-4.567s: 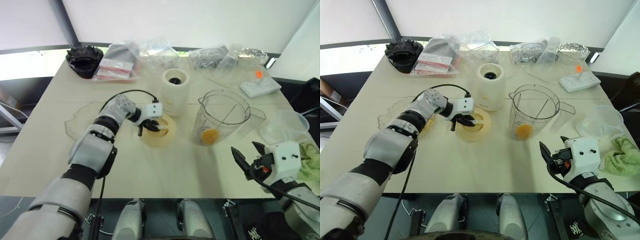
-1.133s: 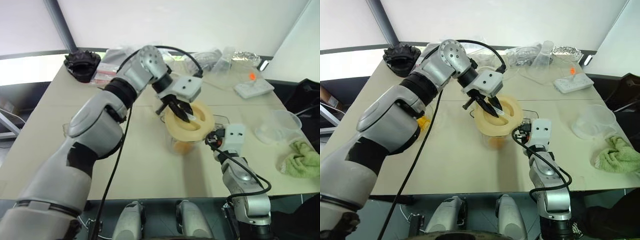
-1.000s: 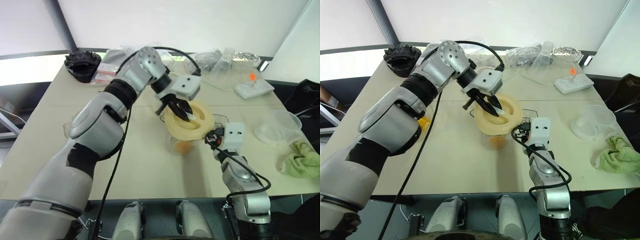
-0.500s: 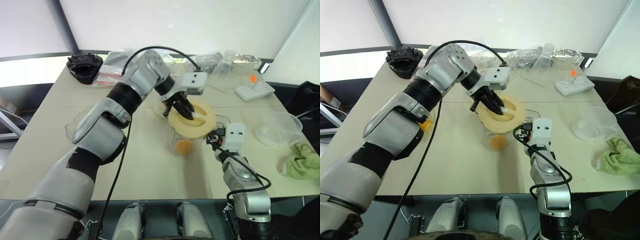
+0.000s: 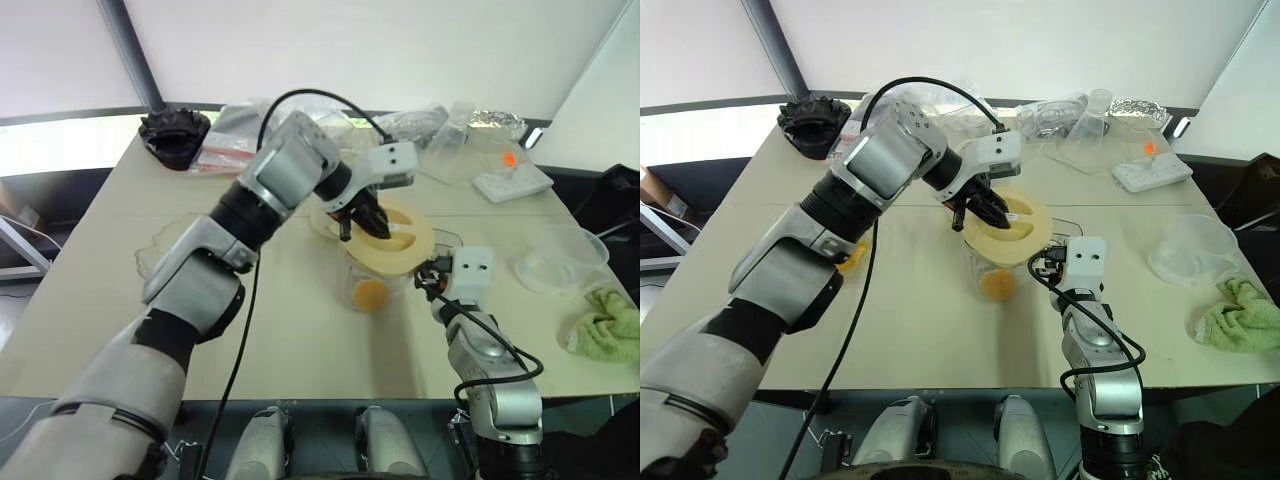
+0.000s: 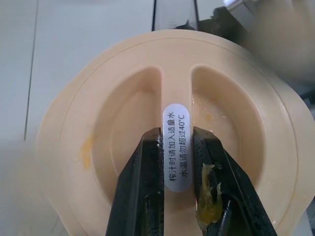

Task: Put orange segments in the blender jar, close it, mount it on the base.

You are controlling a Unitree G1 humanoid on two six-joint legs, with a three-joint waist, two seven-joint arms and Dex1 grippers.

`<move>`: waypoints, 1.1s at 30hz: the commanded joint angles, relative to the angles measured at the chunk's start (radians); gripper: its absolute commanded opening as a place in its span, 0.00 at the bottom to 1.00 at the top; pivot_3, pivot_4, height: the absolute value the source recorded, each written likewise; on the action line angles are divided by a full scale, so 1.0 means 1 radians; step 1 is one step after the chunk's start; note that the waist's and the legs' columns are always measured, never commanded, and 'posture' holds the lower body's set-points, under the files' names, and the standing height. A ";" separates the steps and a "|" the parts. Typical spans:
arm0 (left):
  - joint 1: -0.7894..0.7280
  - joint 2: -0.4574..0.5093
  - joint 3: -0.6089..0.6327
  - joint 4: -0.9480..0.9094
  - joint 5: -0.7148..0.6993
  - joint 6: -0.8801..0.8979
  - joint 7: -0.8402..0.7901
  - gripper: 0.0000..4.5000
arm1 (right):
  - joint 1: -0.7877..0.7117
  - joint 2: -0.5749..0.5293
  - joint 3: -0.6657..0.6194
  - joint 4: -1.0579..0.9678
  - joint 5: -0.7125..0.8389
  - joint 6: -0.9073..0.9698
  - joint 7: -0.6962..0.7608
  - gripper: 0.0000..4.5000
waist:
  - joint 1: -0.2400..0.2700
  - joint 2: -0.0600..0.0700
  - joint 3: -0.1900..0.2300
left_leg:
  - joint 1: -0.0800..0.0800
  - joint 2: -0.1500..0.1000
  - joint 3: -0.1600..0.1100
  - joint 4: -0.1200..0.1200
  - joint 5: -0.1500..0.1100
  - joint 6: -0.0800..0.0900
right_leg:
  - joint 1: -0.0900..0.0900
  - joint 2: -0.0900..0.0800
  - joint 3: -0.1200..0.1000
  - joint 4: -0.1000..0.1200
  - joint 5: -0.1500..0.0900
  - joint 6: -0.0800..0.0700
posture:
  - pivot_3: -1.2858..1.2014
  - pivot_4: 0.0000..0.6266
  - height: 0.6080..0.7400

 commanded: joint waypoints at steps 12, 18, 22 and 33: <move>0.112 -0.013 -0.026 -0.033 0.049 0.143 0.157 0.06 | -0.033 -0.009 0.028 -0.068 0.003 -0.044 0.038 0.20 | -0.006 0.001 0.000 | -0.001 0.000 0.000 -0.004 -0.001 0.001 | -0.002 -0.001 0.000 -0.005 0.000 0.000 | 0.52 0.24 1.00; 0.147 0.001 0.004 -0.106 0.039 0.108 0.167 0.06 | -0.035 -0.016 0.024 -0.064 0.003 -0.042 0.047 0.20 | -0.007 0.001 0.000 | 0.000 0.000 0.002 -0.011 -0.001 0.001 | -0.001 -0.005 -0.002 -0.012 0.000 0.000 | 0.52 0.24 1.00; 0.163 -0.002 0.046 -0.130 0.031 0.060 0.207 0.37 | -0.037 -0.021 0.020 -0.061 0.004 -0.041 0.053 0.20 | -0.009 0.000 0.000 | 0.000 -0.001 0.004 -0.013 0.000 0.003 | -0.001 -0.005 -0.002 -0.013 0.001 -0.001 | 0.52 0.24 1.00; 0.096 -0.059 0.358 -0.047 -0.139 -0.359 0.371 0.83 | -0.041 -0.024 0.017 -0.041 0.005 -0.044 0.064 0.20 | -0.002 0.000 0.005 | -0.009 -0.004 0.006 -0.016 0.001 0.005 | -0.011 -0.003 -0.002 -0.006 0.003 -0.003 | 0.52 0.24 1.00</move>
